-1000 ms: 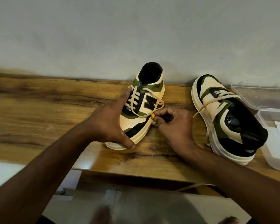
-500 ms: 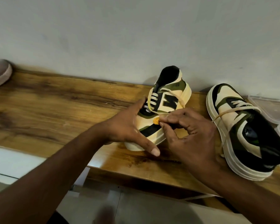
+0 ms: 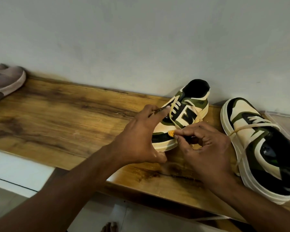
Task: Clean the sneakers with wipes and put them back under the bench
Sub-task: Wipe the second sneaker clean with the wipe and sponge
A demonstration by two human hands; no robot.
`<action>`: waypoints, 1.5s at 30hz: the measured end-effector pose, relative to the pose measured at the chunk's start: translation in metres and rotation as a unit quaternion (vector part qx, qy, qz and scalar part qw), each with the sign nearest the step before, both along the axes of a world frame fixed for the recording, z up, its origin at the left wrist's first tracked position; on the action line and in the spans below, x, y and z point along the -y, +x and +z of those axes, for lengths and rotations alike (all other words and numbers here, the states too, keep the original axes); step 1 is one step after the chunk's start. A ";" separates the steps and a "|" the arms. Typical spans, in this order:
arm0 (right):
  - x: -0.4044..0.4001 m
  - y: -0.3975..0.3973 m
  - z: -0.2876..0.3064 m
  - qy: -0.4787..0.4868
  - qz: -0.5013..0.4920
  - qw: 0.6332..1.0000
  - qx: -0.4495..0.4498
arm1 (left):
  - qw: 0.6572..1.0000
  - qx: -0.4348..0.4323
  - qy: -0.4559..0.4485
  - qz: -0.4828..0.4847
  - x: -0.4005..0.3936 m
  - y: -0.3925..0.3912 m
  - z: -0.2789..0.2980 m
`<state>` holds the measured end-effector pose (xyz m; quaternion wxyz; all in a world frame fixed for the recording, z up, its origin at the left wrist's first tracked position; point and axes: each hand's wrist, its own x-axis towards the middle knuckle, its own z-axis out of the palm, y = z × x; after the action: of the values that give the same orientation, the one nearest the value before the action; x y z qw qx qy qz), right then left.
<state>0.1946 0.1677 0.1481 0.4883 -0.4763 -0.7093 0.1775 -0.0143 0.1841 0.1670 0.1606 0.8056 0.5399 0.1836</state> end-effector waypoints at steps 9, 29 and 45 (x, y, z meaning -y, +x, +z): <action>-0.007 0.009 -0.004 -0.035 -0.024 0.999 -0.003 | 0.978 -0.141 0.143 -0.054 -0.006 0.006 -0.007; -0.024 0.025 0.002 -0.045 -0.064 0.996 -0.033 | 0.951 -0.107 0.262 -0.121 -0.005 0.004 -0.027; -0.029 0.023 0.003 -0.016 -0.065 0.998 -0.010 | 0.964 0.104 0.212 -0.121 -0.011 -0.011 -0.017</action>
<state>0.2175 0.1964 0.1509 0.4986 -0.5270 -0.6690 0.1615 -0.0254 0.1949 0.1501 0.0625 0.8569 0.3681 0.3554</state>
